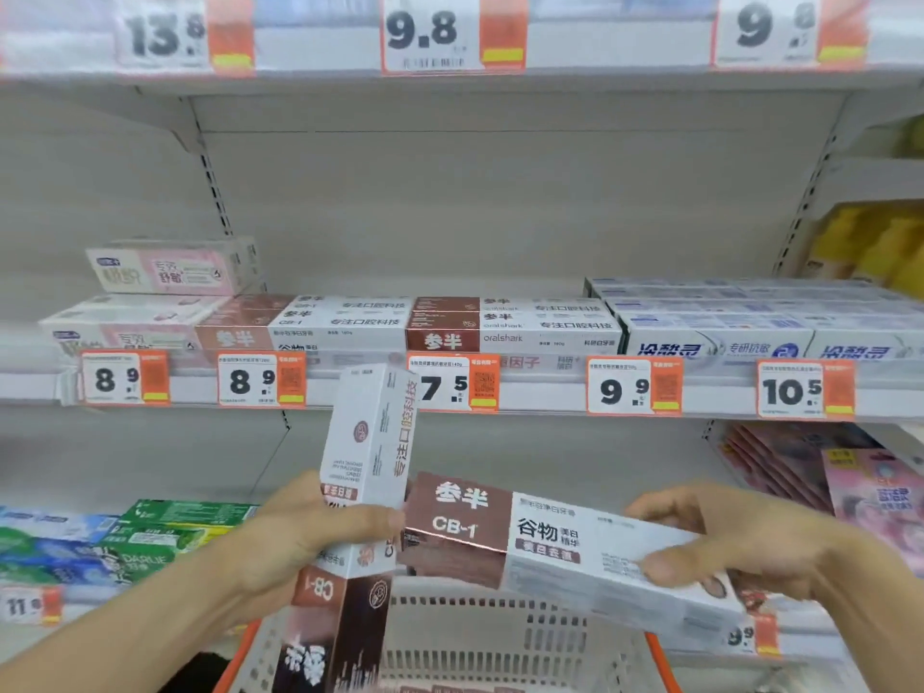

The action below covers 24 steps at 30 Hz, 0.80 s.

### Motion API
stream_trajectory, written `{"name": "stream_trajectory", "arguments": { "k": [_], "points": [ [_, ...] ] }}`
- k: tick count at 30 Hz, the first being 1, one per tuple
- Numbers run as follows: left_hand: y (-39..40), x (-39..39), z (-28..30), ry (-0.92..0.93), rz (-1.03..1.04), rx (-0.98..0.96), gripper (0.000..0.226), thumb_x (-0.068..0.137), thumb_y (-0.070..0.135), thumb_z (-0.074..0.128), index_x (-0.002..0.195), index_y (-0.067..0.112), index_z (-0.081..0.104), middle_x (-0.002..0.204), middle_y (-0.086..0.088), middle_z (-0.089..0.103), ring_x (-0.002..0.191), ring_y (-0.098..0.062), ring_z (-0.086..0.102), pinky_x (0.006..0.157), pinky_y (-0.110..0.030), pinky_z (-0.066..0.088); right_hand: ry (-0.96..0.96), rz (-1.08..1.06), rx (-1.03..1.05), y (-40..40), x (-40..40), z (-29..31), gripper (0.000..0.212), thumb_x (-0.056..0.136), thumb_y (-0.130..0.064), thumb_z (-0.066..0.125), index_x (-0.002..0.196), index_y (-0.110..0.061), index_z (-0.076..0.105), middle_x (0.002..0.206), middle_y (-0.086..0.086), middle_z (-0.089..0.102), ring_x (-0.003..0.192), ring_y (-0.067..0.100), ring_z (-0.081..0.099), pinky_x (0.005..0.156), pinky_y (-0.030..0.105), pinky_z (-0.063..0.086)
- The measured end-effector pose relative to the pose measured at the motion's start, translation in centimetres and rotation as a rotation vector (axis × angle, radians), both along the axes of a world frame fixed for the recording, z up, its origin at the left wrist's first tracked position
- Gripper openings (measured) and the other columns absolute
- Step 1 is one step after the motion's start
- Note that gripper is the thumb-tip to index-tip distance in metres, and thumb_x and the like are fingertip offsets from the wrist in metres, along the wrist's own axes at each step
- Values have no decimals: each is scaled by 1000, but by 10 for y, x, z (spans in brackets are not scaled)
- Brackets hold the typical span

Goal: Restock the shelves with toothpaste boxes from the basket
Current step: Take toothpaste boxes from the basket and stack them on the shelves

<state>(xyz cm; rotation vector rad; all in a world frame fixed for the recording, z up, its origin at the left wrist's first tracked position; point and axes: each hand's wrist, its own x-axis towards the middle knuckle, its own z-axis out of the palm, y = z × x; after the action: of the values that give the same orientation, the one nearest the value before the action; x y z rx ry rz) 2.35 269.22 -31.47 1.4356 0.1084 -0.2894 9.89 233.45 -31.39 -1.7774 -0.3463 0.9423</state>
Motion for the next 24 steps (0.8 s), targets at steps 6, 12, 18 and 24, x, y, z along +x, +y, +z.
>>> {"name": "stream_trajectory", "arguments": {
  "k": [6,12,18,24],
  "points": [
    [1,30,33,-115,45,-32,46,66,37,90,105,15,78,110,-15,75,100,-32,73,80,-39,62,-153,208,-61,7,6,61,59,76,-25,86,127,-4,64,124,22,68,115,43,64,96,48,50],
    [18,58,48,-107,356,-163,34,88,34,66,111,8,68,93,-14,77,79,-31,73,81,-47,60,-615,-106,-22,67,23,138,36,69,-23,89,104,-25,79,103,4,78,84,15,73,68,17,55],
    [37,67,37,-89,479,-164,24,93,28,66,113,15,63,84,-4,74,66,-20,70,62,-34,57,-937,-216,-181,176,114,170,50,70,-37,86,116,-29,69,101,-10,75,89,-1,71,75,12,54],
    [52,55,22,-191,499,121,32,86,36,74,109,24,56,97,6,74,77,-6,74,63,-21,57,-1064,54,-572,258,194,160,76,66,-49,89,134,-31,60,126,0,61,115,17,57,105,33,44]
  ]
}}
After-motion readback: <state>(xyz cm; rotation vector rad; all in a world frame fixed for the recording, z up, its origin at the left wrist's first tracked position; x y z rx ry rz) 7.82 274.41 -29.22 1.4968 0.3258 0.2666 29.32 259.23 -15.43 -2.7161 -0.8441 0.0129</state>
